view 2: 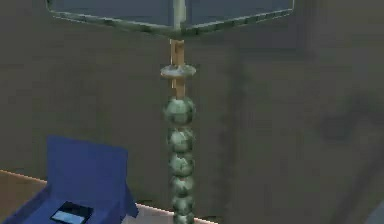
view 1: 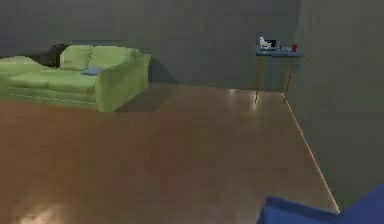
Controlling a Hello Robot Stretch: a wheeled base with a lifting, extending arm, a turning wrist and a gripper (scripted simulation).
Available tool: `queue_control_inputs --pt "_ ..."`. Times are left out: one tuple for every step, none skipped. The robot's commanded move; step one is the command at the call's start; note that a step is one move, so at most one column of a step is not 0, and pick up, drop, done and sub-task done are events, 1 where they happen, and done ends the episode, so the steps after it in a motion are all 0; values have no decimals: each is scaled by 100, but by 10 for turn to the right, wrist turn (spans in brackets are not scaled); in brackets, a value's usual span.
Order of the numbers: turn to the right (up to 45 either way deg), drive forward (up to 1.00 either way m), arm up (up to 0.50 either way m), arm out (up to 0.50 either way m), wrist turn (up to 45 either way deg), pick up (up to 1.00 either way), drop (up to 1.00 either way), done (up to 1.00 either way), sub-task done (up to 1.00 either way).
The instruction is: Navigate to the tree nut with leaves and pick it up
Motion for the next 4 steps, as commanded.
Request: queue_control_inputs --pt "-450 0 0 0 0 0 0 0 0" --pt "-450 0 0 0 0 0 0 0 0" --pt "-240 0 0 0 0 0 0 0 0" --pt "0 15 0 0 0 0 0 0 0"
